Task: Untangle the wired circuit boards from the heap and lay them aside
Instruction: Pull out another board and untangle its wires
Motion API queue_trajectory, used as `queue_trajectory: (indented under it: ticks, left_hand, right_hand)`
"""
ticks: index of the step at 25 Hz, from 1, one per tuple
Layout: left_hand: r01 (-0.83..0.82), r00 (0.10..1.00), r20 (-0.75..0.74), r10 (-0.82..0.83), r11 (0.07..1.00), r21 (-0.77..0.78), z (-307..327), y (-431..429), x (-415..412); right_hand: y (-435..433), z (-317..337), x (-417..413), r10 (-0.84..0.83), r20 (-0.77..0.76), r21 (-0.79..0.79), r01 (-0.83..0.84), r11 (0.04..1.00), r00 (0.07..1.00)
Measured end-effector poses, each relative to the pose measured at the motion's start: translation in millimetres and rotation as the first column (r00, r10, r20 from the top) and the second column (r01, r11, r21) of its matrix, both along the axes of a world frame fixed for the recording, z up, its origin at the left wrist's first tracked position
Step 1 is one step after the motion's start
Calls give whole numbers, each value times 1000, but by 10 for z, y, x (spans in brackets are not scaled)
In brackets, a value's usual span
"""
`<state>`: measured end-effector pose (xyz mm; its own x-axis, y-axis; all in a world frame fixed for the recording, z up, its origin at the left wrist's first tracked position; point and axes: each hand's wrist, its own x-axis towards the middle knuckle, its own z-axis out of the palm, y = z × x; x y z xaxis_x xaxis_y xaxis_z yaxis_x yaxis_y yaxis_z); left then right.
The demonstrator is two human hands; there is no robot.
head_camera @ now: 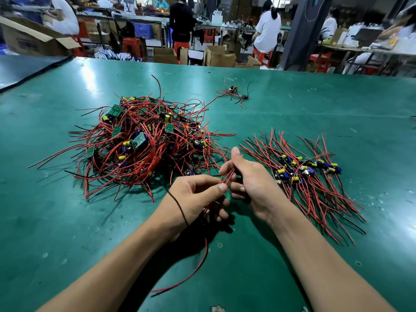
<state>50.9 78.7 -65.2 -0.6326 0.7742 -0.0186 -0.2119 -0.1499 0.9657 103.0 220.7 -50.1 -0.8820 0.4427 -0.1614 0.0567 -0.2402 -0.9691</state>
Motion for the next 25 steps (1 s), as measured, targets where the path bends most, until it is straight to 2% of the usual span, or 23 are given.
queue_trajectory:
  ticks: [2, 5, 9, 11, 13, 14, 16, 17, 21, 25]
  left_hand:
    - [-25, 1000, -10, 25, 1000, 8, 2, 7, 7]
    - [-61, 997, 38, 60, 998, 7, 13, 0, -15]
    - [-54, 991, 124, 52, 998, 12, 43, -10, -52]
    - [-39, 994, 100, 40, 999, -6, 50, -19, -63]
    - [-33, 998, 46, 35, 999, -35, 49, -24, -70]
    - [-33, 999, 28, 34, 999, -44, 49, -21, -68]
    - [-32, 999, 16, 32, 999, -40, 49, -13, -65]
    - [-34, 999, 15, 34, 999, -34, 49, -14, -65]
    - [-34, 999, 11, 34, 999, -26, 62, -22, -65]
    - [-22, 1000, 10, 22, 999, -34, 80, -1, -37]
  right_hand:
    - [-10, -12, -3, 4, 7, 15, -4, 1000, 1000]
    - [-2, -34, 23, 61, -4, 116, -60, 991, 998]
    - [-37, -71, 108, 343, -60, -4, -344, 939, 937]
    - [-59, -79, 120, 392, -92, 23, -391, 920, 915]
    - [-50, -77, 104, 330, -59, 123, -322, 939, 942]
    - [-27, -79, 96, 269, -27, 246, -254, 935, 963]
    - [19, -84, 82, 169, -10, 496, -142, 857, 986]
    - [28, -84, 77, 151, -15, 555, -118, 824, 988]
    - [55, -78, 66, 70, -26, 642, -37, 766, 997]
    - [111, -97, 54, -102, -117, 642, 154, 752, 988]
